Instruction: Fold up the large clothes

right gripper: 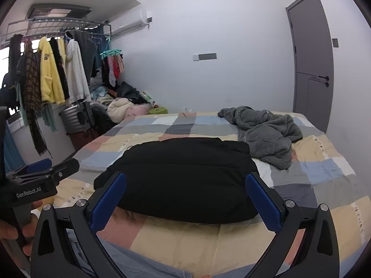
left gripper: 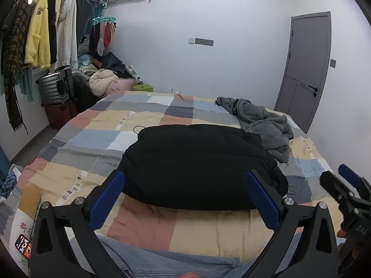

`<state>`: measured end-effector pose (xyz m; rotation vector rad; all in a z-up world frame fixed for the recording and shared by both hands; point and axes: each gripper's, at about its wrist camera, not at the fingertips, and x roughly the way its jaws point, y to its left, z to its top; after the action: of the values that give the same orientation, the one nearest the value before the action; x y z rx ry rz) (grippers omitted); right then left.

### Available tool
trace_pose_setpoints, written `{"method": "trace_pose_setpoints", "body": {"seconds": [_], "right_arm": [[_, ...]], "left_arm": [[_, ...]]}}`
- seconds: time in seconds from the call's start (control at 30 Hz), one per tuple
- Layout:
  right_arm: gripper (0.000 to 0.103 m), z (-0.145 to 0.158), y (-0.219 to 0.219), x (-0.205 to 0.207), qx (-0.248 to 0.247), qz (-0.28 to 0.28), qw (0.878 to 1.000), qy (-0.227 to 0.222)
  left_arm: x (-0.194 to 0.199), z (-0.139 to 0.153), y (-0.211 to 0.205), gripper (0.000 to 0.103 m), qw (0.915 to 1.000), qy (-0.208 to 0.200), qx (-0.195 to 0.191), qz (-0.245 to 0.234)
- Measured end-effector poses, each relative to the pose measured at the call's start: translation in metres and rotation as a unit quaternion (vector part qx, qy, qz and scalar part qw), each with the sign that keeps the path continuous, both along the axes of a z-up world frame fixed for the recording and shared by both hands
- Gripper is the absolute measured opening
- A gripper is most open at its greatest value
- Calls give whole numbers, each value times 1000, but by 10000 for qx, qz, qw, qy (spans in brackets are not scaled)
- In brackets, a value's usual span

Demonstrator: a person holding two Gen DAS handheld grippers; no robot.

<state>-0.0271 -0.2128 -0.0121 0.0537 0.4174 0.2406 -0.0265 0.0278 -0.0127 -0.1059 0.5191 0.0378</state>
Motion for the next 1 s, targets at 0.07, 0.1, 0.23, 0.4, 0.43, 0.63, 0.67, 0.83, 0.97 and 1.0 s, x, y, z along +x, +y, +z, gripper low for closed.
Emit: {"method": "trace_pose_setpoints", "body": {"seconds": [0.07,0.1,0.23,0.4,0.43,0.63,0.67,0.83,0.97,1.0], "right_arm": [[103,0,-2,0,13,-31,10000,6],[103,0,-3,0,11,-46,10000,15],[103,0,-2,-1,-39,-106,9999,28],[103,-2,3,-2,-206,-31,9998,12],[103,-2,4,-2,-210,-35,9998,21],[103,-7,1,2,-176,-107,9997,120],[103,-7,0,3,-174,-127,9997,133],[103,-9,-1,2,-189,-155,9996,137],[103,-8,-4,1,-182,-186,9996,112],[103,-8,-4,1,-187,-198,9996,103]], "left_arm": [[1,-2,1,103,10000,21,32,-2],[2,-2,1,103,10000,41,39,-6],[1,-3,-1,103,10000,48,59,-39],[2,-3,-4,103,9999,64,33,-123],[2,-4,-4,103,9999,75,33,-127],[4,-4,-4,103,9998,90,90,-165],[4,-4,-5,103,9997,93,98,-185],[6,-7,-8,103,9997,130,52,-217],[7,-7,-11,103,9996,131,97,-231],[6,-7,-12,103,9996,123,88,-235]]}}
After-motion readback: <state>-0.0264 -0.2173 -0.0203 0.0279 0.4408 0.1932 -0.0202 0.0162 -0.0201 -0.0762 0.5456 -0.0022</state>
